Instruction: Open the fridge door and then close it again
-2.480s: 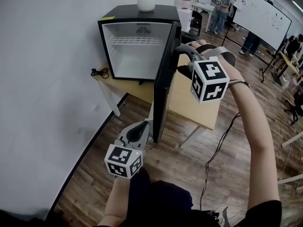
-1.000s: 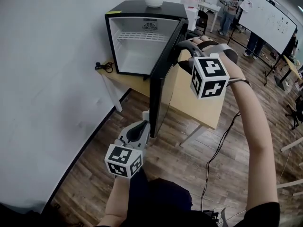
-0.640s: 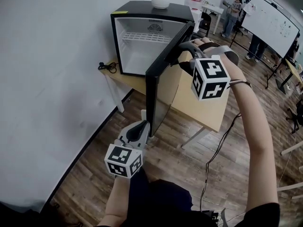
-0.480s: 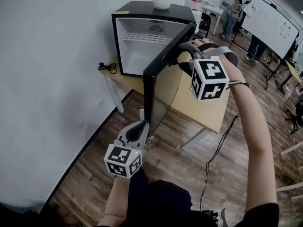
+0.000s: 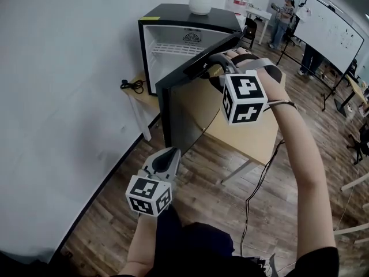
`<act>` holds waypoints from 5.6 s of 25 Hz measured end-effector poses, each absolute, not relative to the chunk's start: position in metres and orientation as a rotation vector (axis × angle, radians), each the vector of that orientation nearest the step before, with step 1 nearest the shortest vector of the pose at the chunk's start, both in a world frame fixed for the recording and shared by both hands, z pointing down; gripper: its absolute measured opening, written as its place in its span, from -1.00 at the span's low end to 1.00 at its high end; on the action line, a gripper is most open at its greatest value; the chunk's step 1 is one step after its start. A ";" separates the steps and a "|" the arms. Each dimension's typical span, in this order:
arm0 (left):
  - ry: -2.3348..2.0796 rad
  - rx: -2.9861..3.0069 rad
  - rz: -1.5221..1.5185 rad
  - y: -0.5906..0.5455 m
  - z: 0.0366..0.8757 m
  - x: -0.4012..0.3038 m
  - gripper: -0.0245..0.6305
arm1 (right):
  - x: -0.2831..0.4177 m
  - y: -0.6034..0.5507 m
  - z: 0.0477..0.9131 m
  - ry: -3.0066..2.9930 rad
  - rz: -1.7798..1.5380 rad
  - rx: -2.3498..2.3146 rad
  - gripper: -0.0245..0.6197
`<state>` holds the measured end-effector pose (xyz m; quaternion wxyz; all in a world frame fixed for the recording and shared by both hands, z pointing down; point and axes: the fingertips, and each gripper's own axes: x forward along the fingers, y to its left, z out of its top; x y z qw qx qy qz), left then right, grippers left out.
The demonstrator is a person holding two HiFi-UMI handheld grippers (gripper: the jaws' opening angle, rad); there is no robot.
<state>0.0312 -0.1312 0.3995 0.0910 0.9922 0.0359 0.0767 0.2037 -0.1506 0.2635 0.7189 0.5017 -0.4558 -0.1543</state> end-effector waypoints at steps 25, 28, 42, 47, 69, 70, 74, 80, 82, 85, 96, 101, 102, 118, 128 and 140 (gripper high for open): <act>0.069 2.933 0.256 -0.202 0.410 0.058 -0.89 | 0.227 -0.240 0.266 -0.989 -0.338 1.144 -0.41; 0.057 2.930 0.262 -0.216 0.411 0.060 -0.89 | 0.232 -0.253 0.266 -0.989 -0.333 1.148 -0.41; 0.030 2.921 0.273 -0.274 0.414 0.094 -0.89 | 0.272 -0.310 0.267 -0.997 -0.301 1.170 -0.41; 0.040 2.921 0.262 -0.293 0.412 0.111 -0.89 | 0.289 -0.326 0.268 -0.985 -0.282 1.188 -0.41; 0.143 2.922 0.228 -0.359 0.410 0.166 -0.89 | 0.356 -0.376 0.269 -0.827 -0.149 1.311 -0.38; 0.152 2.922 0.228 -0.360 0.410 0.167 -0.89 | 0.356 -0.376 0.269 -0.825 -0.148 1.315 -0.38; 0.199 2.931 0.227 -0.362 0.409 0.168 -0.89 | 0.355 -0.375 0.269 -0.818 -0.146 1.320 -0.38; 0.209 2.934 0.212 -0.373 0.403 0.156 -0.89 | 0.354 -0.372 0.269 -0.838 -0.168 1.327 -0.39; 0.217 2.942 0.209 -0.374 0.401 0.152 -0.89 | 0.352 -0.371 0.268 -0.820 -0.191 1.344 -0.39; 0.221 2.949 0.191 -0.375 0.398 0.148 -0.89 | 0.351 -0.370 0.265 -0.809 -0.232 1.375 -0.33; 0.282 2.967 0.166 -0.351 0.385 0.144 -0.89 | 0.313 -0.311 0.230 -0.932 -0.252 1.669 -0.48; 0.340 2.978 0.152 -0.328 0.377 0.145 -0.89 | 0.287 -0.266 0.226 -1.041 -0.193 1.880 -0.65; 0.347 2.979 0.149 -0.324 0.375 0.144 -0.89 | 0.282 -0.257 0.225 -1.059 -0.186 1.926 -0.71; 0.412 2.975 0.111 -0.270 0.359 0.128 -0.89 | 0.197 -0.140 0.291 -1.346 0.041 2.667 -0.96; 0.383 2.936 0.152 -0.250 0.384 0.118 -0.89 | 0.164 -0.122 0.387 -1.342 0.297 2.993 -0.96; 0.321 2.933 0.197 -0.263 0.405 0.115 -0.89 | 0.156 -0.139 0.416 -1.340 0.410 3.027 -0.96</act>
